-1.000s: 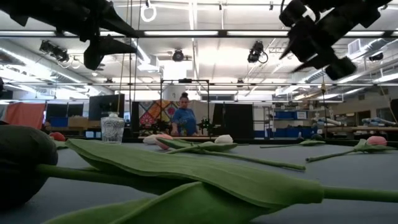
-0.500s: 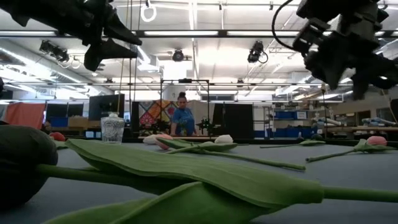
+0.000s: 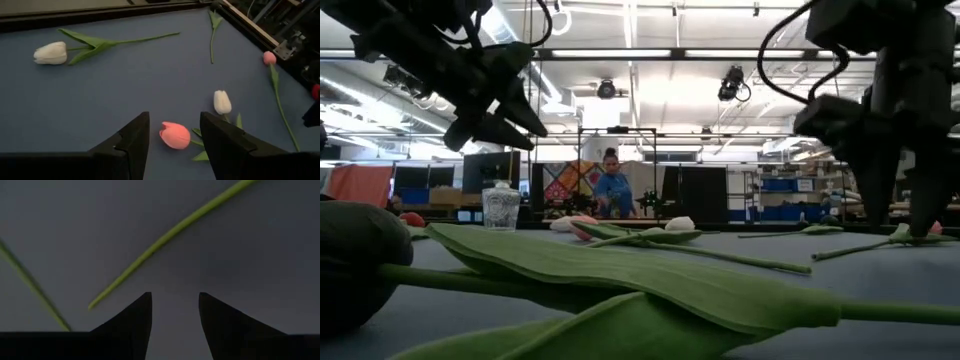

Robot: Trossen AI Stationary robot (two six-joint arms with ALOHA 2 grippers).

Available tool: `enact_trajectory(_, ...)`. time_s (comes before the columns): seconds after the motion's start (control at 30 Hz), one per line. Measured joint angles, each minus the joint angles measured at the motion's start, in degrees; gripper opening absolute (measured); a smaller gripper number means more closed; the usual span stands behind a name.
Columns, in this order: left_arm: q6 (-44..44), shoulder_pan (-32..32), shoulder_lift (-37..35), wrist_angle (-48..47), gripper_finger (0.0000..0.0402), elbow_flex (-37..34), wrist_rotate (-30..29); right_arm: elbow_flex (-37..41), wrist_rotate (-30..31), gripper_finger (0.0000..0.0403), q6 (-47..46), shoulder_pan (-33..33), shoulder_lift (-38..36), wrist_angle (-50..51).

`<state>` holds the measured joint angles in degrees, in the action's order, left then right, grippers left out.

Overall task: Sort flowers into vase by color
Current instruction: Put the right pink tulip into the transparent vase

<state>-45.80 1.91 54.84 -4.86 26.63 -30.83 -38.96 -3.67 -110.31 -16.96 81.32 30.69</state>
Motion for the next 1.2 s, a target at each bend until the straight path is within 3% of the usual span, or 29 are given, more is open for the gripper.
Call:
enact_trajectory(0.27,6.36,-0.24,2.29,-0.23,0.0176,0.01,3.11,-0.27,2.27,0.0171,-6.47,0.93,4.72,2.39)
enact_trajectory(0.6,3.06,-0.24,4.79,2.70,0.0172,0.02,5.16,0.23,11.82,0.0171,-21.17,4.55,0.43,13.21)
enact_trajectory(0.77,2.39,-0.24,4.79,2.96,0.0172,0.07,5.53,0.24,11.47,0.0171,-22.80,8.32,2.32,15.87)
enact_trajectory(0.97,3.80,-0.07,4.79,-3.66,0.0172,5.16,8.64,-0.04,10.46,0.0172,-23.50,9.32,2.69,13.63)
enact_trajectory(1.2,12.69,-1.63,4.79,-12.56,0.0172,12.46,8.92,-0.13,11.30,0.0172,-23.64,9.99,1.93,13.90)
